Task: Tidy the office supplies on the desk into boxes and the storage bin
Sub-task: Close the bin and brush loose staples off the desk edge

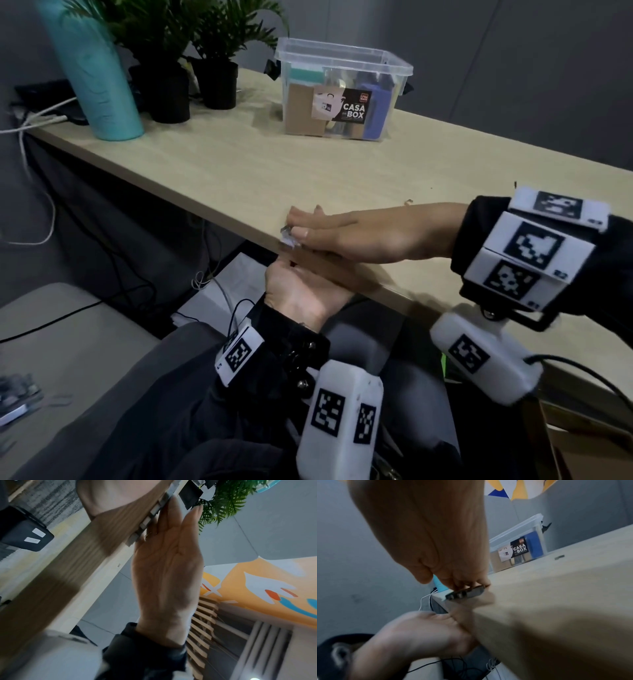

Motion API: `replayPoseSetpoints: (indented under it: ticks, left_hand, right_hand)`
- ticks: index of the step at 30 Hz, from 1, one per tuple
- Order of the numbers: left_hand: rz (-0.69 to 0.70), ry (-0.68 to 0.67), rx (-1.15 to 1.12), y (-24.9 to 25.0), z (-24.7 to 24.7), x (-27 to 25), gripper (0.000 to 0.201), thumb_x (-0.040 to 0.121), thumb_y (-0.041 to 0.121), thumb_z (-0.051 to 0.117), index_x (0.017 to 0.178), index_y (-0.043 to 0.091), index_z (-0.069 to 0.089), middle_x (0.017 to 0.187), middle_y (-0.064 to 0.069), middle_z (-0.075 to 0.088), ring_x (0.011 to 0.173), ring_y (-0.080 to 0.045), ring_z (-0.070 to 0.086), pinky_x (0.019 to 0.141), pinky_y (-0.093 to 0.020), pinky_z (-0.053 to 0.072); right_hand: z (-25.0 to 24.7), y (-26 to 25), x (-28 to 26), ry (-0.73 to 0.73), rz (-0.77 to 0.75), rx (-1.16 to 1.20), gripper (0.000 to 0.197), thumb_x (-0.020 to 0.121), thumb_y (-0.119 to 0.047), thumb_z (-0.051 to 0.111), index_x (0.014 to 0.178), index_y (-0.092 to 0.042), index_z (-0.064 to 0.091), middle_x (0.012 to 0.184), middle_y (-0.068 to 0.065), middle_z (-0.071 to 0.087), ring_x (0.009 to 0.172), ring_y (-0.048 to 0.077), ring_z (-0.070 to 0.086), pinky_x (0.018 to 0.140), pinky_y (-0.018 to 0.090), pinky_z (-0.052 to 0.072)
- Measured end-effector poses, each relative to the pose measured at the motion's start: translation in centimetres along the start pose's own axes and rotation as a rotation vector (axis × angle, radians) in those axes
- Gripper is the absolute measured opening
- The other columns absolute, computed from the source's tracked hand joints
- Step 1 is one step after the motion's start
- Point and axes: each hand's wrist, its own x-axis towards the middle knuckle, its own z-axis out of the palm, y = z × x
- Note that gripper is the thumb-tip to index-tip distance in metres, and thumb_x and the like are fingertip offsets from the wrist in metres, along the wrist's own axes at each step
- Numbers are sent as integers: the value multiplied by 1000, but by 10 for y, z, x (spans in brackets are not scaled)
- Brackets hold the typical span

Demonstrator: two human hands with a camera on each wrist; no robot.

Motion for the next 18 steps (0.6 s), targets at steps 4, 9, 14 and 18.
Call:
replayPoseSetpoints:
  ticks: [4, 9, 14, 18]
  left_hand:
    - [-21, 140, 83, 7, 10, -6, 48, 98, 22, 28, 74, 5, 66, 79, -4, 69, 76, -20, 64, 73, -34, 49]
    - [14, 212, 207, 7, 19, -15, 42, 97, 18, 28, 81, 3, 64, 78, -17, 68, 79, -29, 60, 67, -44, 44]
    - [40, 208, 192, 8, 13, -13, 41, 100, 12, 24, 97, -2, 62, 93, -26, 68, 102, -36, 59, 74, -53, 42]
    - [51, 214, 202, 9, 7, -8, 41, 98, 9, 24, 107, 4, 64, 103, -19, 67, 90, -33, 59, 69, -50, 43]
  right_hand:
    - [-8, 5, -6, -54, -2, 30, 58, 105, -42, 22, 146, -6, 40, 158, 11, 28, 146, 25, 20, 115, 28, 21]
    - [-14, 11, -19, 29, -40, 46, 58, 104, -42, 24, 148, -9, 39, 157, 0, 33, 142, 9, 30, 102, 5, 33]
    - [-39, 37, -22, 360, 146, 168, 58, 105, -43, 27, 150, -6, 35, 158, 0, 30, 144, 15, 28, 107, 19, 20]
    - [-51, 64, -20, 332, 374, 131, 50, 106, -47, 25, 105, -9, 58, 106, 13, 49, 96, 27, 49, 87, 32, 38]
